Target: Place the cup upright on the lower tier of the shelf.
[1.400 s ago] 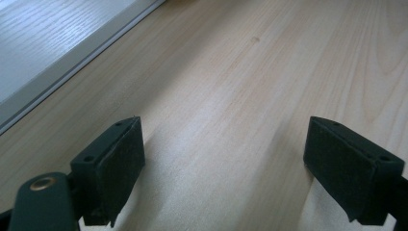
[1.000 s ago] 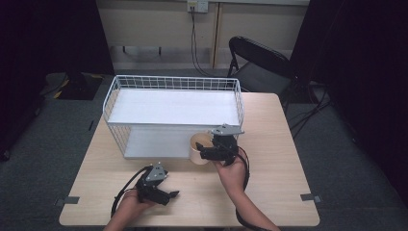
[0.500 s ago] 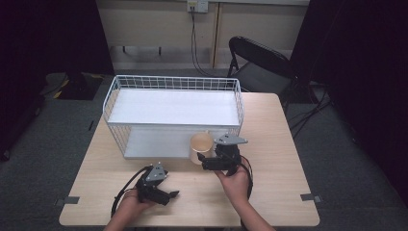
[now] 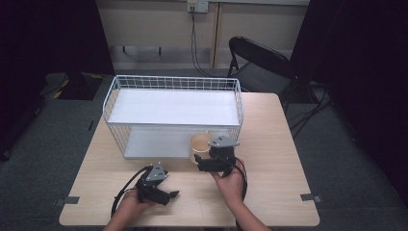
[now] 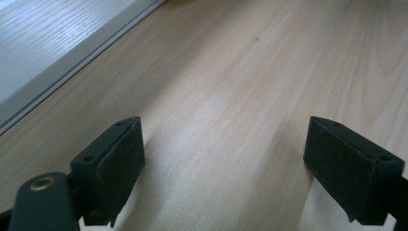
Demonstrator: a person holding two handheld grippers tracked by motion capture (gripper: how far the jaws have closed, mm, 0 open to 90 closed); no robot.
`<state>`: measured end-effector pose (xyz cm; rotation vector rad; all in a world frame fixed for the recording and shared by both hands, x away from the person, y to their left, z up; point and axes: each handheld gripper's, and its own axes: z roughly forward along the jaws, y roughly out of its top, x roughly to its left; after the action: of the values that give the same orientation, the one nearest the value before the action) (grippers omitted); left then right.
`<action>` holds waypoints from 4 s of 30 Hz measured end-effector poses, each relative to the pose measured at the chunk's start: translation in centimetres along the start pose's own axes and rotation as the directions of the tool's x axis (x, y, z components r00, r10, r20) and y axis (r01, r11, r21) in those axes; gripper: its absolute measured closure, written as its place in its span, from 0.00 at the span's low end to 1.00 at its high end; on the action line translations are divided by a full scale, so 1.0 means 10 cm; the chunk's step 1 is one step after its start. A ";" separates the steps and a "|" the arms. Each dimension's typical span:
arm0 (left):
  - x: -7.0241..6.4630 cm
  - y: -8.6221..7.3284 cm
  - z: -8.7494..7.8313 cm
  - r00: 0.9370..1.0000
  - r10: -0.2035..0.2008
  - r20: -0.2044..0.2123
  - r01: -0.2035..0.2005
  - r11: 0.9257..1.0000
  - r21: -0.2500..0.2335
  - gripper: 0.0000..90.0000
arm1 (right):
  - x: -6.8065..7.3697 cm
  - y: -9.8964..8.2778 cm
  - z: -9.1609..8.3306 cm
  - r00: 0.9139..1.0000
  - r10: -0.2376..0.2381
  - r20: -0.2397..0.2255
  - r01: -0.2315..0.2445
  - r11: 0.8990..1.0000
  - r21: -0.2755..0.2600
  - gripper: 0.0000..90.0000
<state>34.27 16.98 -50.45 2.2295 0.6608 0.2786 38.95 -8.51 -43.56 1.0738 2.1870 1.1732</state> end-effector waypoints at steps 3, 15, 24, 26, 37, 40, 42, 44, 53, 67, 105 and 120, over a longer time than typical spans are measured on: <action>0.00 0.00 0.00 1.000 0.000 0.000 0.000 1.000 0.000 0.15 | 0.00 0.00 0.01 1.000 -0.001 0.005 0.001 1.000 -0.003 0.17; 0.00 0.00 0.00 1.000 0.000 0.000 0.000 1.000 0.001 0.15 | -0.01 0.02 0.02 1.000 -0.001 0.028 0.001 1.000 -0.008 0.23; 0.00 0.00 0.00 1.000 0.001 0.000 -0.001 1.000 0.001 0.15 | -0.02 0.01 0.04 0.999 0.007 0.039 -0.006 1.000 -0.013 0.37; 0.00 0.00 0.00 1.000 0.000 0.000 0.000 1.000 0.000 0.15 | -0.03 0.02 0.04 0.999 0.007 0.040 -0.007 1.000 -0.015 0.40; 0.00 0.00 0.00 1.000 0.000 0.000 0.000 1.000 0.000 0.15 | 0.01 0.04 0.08 0.997 -0.008 0.073 0.009 1.000 -0.010 0.57; 0.00 0.00 0.00 1.000 0.000 0.000 0.000 1.000 0.000 0.15 | 0.01 0.04 0.09 0.997 -0.013 0.081 0.014 1.000 -0.012 0.61; 0.00 0.00 0.00 1.000 0.000 0.000 0.000 1.000 0.000 0.15 | 0.01 0.04 0.10 0.996 -0.019 0.085 0.021 1.000 -0.013 0.64; 0.00 0.00 0.00 1.000 0.000 0.000 0.000 1.000 0.000 0.15 | 0.02 0.04 0.11 0.996 -0.025 0.088 0.026 1.000 -0.015 0.65; 0.00 0.00 0.00 1.000 0.000 0.000 0.000 1.000 0.000 0.15 | 0.02 0.05 0.15 0.995 -0.030 0.097 0.031 0.999 -0.016 0.71; 0.00 0.00 0.00 1.000 0.000 0.000 0.000 1.000 0.000 0.15 | 0.01 0.05 0.05 0.999 -0.002 0.050 0.003 1.000 -0.027 0.39; 0.00 0.00 0.00 1.000 0.000 0.000 0.000 1.000 0.000 0.15 | -0.16 -0.17 -0.31 0.985 -0.059 -0.163 0.059 0.998 -0.004 0.17; 0.00 0.00 0.00 1.000 0.000 0.000 0.000 1.000 0.000 0.15 | -0.37 -0.43 -0.56 0.983 -0.056 -0.172 0.055 0.998 -0.013 0.16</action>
<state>34.27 16.98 -50.44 2.2298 0.6606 0.2787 35.59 -15.77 -44.02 0.9320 2.3243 1.2926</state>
